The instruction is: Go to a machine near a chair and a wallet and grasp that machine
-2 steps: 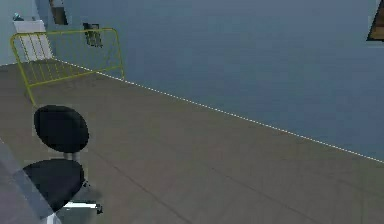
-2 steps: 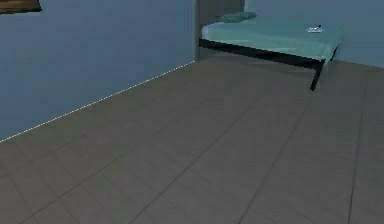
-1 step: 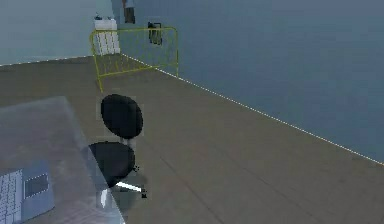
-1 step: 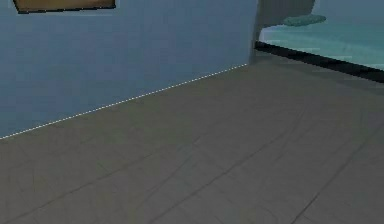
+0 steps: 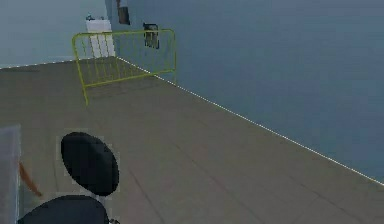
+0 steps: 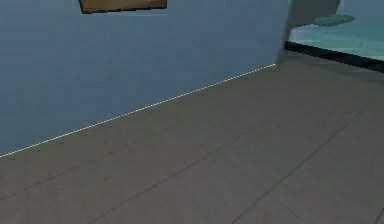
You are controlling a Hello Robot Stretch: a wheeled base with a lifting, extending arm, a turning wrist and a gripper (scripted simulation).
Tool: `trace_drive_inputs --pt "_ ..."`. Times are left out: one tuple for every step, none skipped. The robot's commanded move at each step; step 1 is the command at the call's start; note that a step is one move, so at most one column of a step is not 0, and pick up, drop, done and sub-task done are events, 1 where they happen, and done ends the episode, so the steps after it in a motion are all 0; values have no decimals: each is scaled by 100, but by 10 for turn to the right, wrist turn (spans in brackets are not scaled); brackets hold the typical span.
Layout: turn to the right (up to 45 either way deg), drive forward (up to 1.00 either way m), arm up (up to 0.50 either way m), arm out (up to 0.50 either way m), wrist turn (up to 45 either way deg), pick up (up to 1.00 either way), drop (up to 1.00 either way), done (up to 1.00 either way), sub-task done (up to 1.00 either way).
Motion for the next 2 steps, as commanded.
trace_drive_inputs --pt "-90 0 0 0 0 0 0 0 0" --pt "0 60 0 0 0 0 0 0 0"
